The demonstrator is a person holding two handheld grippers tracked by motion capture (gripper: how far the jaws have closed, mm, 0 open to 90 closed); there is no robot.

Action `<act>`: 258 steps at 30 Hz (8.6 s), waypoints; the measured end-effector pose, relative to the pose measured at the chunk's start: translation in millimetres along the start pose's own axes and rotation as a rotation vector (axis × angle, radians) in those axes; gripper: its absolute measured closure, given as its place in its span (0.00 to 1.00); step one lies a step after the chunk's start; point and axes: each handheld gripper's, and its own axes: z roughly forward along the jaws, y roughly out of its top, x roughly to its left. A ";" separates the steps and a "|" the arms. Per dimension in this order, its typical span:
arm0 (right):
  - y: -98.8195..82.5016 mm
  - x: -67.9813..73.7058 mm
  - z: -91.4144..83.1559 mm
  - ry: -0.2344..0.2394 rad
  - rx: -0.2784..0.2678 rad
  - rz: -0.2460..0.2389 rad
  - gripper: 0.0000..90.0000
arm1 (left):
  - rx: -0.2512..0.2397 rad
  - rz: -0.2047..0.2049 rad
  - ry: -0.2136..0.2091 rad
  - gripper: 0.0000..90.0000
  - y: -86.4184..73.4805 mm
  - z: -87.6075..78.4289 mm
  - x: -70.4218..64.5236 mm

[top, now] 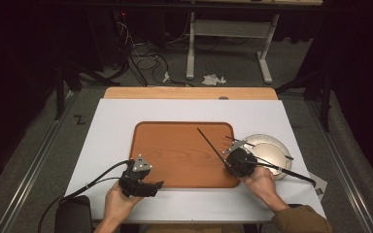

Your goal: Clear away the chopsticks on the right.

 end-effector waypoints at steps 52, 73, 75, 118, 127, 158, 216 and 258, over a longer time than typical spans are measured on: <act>-42.3 -95.6 -92.8 -0.046 -0.309 0.182 0.75 | -0.001 -0.008 0.004 0.36 0.9 1.4 0.7; -85.5 -145.8 -83.6 -0.126 -0.252 0.361 0.82 | 0.001 -0.004 0.005 0.36 0.6 0.9 0.7; -91.9 -148.5 -81.4 -0.115 -0.231 0.371 0.83 | 0.001 -0.001 0.007 0.36 0.4 0.4 0.9; -102.7 -149.6 -51.5 -0.097 -0.024 0.270 0.90 | 0.004 -0.008 0.006 0.36 0.5 2.0 0.7; -103.4 -150.1 -51.0 -0.107 -0.019 0.268 0.95 | -0.003 -0.005 0.010 0.36 0.4 0.7 0.7; -83.4 -131.1 -88.8 -0.095 -0.236 0.231 0.96 | -0.002 -0.007 0.011 0.36 0.7 1.3 0.8; -8.5 14.0 -3.5 0.080 -0.002 -0.060 0.95 | -0.001 -0.001 -0.001 0.36 0.7 0.2 0.5; 9.0 14.2 9.2 0.007 -0.026 -0.091 0.87 | 0.004 -0.004 -0.001 0.36 0.6 1.5 0.3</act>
